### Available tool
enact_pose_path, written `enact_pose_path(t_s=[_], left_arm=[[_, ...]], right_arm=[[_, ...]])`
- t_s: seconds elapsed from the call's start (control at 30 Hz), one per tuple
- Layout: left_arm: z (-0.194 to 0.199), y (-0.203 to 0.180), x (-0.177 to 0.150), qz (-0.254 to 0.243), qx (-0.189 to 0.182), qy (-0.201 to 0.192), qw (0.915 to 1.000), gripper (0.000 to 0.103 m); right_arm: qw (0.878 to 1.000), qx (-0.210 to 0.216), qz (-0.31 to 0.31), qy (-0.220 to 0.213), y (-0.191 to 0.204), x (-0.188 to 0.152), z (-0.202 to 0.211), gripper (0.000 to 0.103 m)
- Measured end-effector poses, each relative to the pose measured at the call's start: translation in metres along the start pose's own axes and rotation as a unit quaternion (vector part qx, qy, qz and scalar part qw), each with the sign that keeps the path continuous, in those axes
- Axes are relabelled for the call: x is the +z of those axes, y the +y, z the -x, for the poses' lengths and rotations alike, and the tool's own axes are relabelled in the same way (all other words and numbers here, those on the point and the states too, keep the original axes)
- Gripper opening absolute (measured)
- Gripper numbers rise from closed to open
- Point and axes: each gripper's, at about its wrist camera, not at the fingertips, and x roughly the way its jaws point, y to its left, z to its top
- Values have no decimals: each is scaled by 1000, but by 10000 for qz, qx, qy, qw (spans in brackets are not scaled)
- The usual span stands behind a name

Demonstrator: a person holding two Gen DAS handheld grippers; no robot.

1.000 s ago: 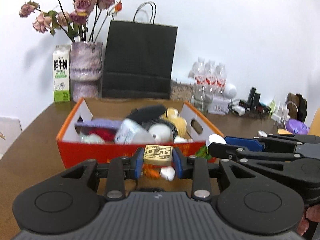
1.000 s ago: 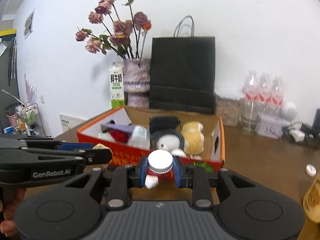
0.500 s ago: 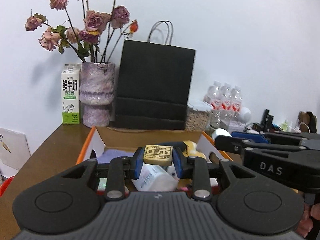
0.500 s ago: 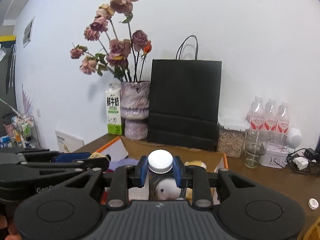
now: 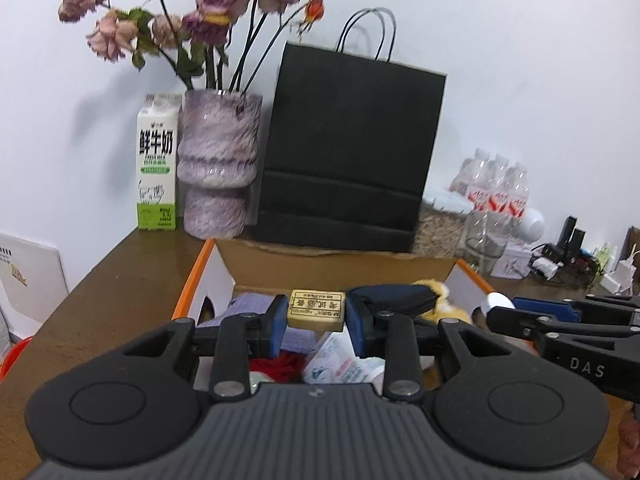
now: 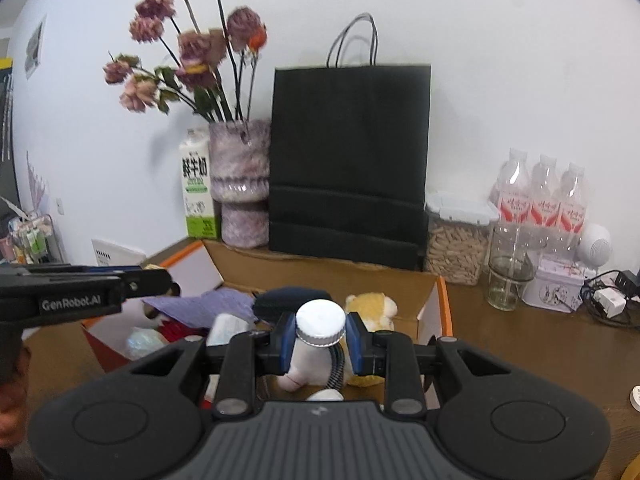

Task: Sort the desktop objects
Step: 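Carry the soap bar and cap over the box and open both grippers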

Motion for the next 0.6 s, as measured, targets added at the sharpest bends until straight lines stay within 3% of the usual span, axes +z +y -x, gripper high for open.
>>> enact_pose_path(t_s=[0.37, 0.43, 0.47, 0.5, 0.53, 0.6], left_arm=[[-27, 8, -12, -211, 190, 371, 9989, 33], [-29, 7, -13, -266, 275, 381, 9985, 48], [-29, 7, -13, -285, 340, 377, 9983, 69], [-28, 6, -13, -295, 420, 338, 9981, 93], [-27, 6, -12, -306, 475, 278, 9980, 103], [-25, 4, -12, -348, 563, 135, 9977, 103]], right_arm=[[9994, -66, 45, 348, -10, -14, -28, 26], [9993, -77, -11, 375, -11, -16, -31, 29], [9991, -82, -25, 419, -12, -16, -33, 34], [9989, -96, -53, 449, -12, -17, -34, 54], [9989, -120, -89, 438, -12, -17, -35, 78], [9992, -164, -97, 342, -10, -18, -33, 98]])
